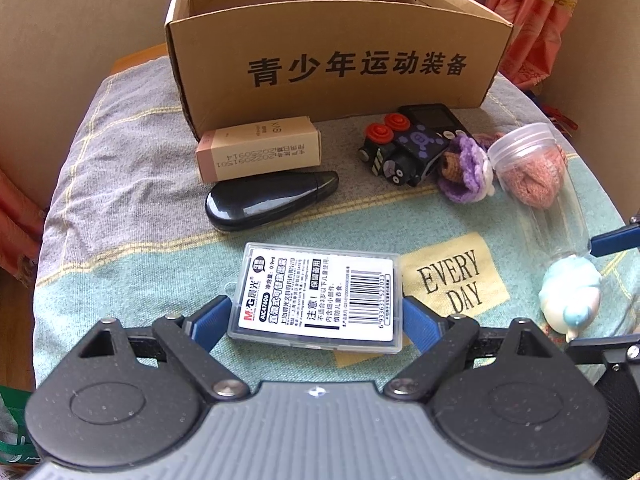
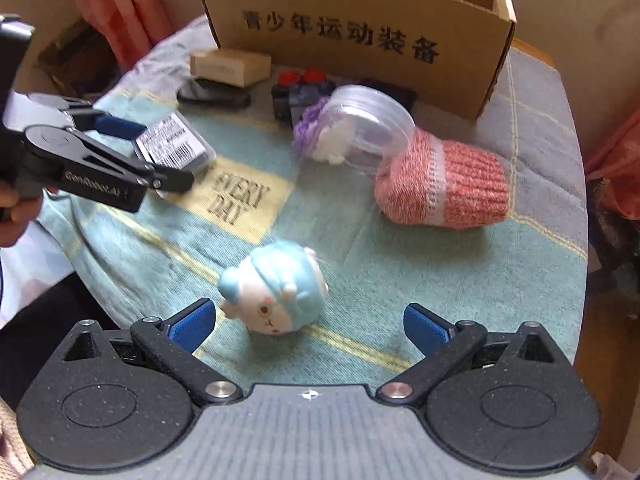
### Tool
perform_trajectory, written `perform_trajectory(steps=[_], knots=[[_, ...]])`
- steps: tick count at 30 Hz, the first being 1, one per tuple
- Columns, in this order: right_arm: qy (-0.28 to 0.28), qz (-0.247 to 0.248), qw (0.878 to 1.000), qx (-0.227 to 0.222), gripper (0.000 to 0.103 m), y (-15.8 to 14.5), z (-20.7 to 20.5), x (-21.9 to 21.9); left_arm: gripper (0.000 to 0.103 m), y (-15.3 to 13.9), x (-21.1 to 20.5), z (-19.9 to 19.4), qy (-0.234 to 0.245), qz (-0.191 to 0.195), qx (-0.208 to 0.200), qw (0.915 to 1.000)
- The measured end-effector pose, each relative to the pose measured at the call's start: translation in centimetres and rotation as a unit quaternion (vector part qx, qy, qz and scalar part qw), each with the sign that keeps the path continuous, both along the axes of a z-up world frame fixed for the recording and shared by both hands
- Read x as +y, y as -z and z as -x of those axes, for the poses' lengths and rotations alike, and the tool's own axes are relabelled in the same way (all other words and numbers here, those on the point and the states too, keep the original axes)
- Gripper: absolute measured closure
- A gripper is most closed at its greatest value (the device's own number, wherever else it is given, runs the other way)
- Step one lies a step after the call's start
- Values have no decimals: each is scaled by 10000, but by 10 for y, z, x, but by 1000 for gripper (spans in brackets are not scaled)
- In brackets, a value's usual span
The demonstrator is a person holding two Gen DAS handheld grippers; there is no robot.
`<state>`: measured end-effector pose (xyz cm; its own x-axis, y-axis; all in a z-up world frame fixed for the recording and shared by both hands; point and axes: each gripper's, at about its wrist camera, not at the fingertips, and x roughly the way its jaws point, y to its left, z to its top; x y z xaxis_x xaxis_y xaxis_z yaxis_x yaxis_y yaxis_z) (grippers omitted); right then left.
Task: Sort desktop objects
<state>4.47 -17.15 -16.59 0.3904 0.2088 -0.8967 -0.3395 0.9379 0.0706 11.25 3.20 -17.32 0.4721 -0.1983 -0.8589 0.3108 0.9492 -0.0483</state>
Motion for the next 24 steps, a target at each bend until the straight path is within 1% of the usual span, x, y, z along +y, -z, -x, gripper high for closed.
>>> perform_trajectory(steps=[1,3,5,7,8,10,13,18,24], knots=[[-71,62,9999,-67,3,0,-1,3,13,0,1,-1,30,3,5,10000],[-209,219,9993,-210,11,-1,0,9,13,0,2,-1,41,24,-28,10000],[-292,261,9988,-279,17,-1,-2,13,13,0,4,-1,42,54,-15,10000],[-291,164,9990,-284,21,-1,-2,13,13,0,5,-1,59,75,-6,10000],[-301,97,9991,-267,25,0,-3,13,13,0,5,-1,66,68,5,10000],[-290,18,9993,-227,29,-1,-2,12,13,0,5,-1,78,57,34,9999],[-300,-162,9993,-125,41,-1,-3,9,13,-2,5,-1,105,73,42,9999],[-273,-147,9994,-127,43,-3,0,4,13,-5,5,0,132,61,-19,9999],[-353,-161,9991,-158,44,-14,9,2,13,-10,4,5,202,90,-47,9997]])
